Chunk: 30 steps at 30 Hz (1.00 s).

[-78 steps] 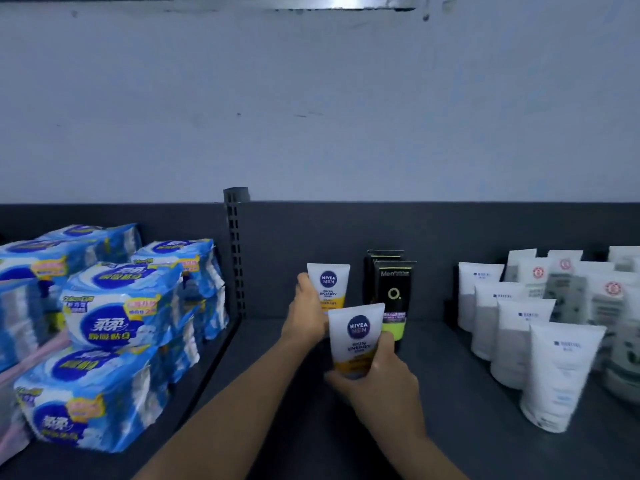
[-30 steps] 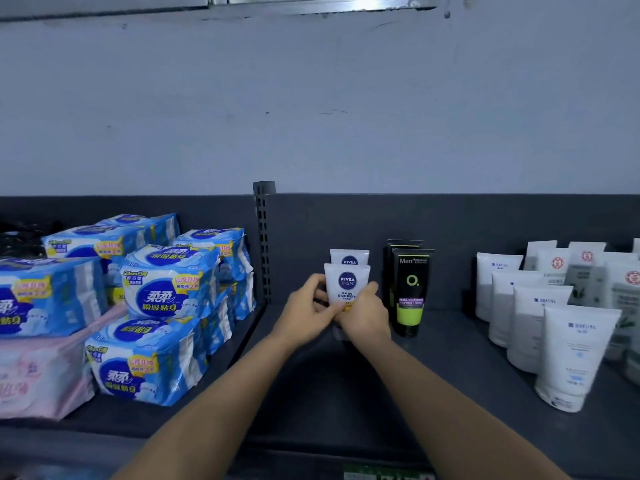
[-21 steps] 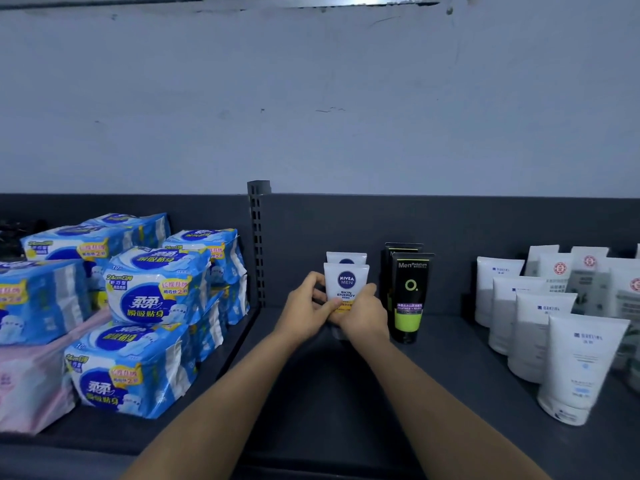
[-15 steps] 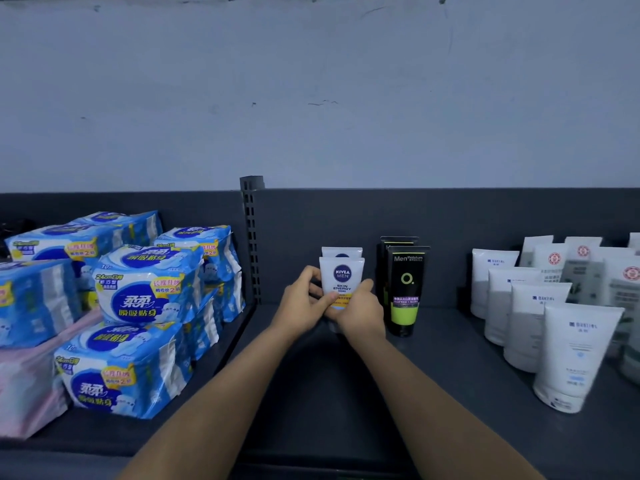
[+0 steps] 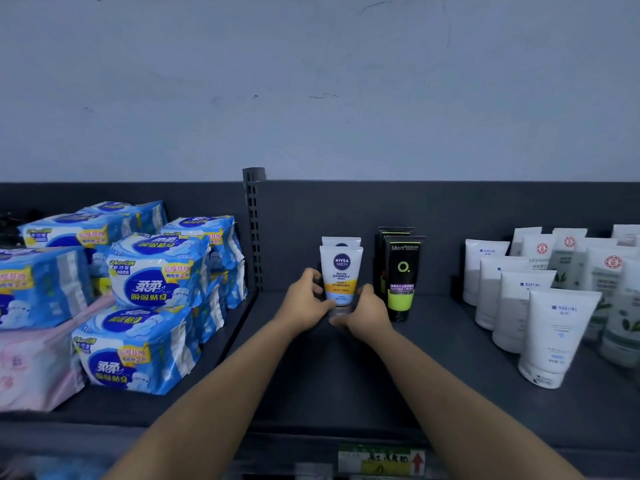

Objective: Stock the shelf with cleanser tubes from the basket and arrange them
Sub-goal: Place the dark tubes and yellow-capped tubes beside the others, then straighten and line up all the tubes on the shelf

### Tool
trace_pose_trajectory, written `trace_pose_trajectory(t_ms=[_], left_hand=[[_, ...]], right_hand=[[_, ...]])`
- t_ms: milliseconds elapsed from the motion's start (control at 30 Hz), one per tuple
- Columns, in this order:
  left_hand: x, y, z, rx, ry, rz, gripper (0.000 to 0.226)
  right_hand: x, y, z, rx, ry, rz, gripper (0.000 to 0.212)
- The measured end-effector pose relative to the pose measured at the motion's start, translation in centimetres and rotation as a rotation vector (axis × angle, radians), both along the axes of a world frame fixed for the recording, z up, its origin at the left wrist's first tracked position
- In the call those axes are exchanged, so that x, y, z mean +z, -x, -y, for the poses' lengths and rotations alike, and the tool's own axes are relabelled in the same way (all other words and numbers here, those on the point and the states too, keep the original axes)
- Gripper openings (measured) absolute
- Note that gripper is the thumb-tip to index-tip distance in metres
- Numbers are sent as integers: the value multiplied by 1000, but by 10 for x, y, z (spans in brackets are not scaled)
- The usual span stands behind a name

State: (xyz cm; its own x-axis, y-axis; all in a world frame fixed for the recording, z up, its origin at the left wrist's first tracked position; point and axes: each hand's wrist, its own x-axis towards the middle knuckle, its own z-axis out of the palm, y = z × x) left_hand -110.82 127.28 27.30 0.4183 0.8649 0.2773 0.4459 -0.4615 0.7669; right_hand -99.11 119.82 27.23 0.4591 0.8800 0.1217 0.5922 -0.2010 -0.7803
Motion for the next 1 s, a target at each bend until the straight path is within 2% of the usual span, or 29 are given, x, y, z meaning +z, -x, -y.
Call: trace_pose_trajectory(t_ms=[100,267,400,500,600,733,1000], left_hand=[[-2,8,8,29,-10,-97,58],[4,24,31,64,-130,-431,71],[4,39,54,96,-229,-483,72],[6,50,81,97,-351,-554,83],[12,61,118,71,-449,-575,89],[20,71,166,38,-542,-535,82],[25,76,233,22,-464,-577,82]], right_hand=[[-5,1,8,38,-13,10,54],[-8,2,24,30,-157,29,40],[-2,1,52,52,-122,176,51],[7,6,90,14,-101,260,60],[11,15,142,-53,-138,340,60],[10,31,215,-100,-101,393,60],[30,30,310,-184,-73,389,58]])
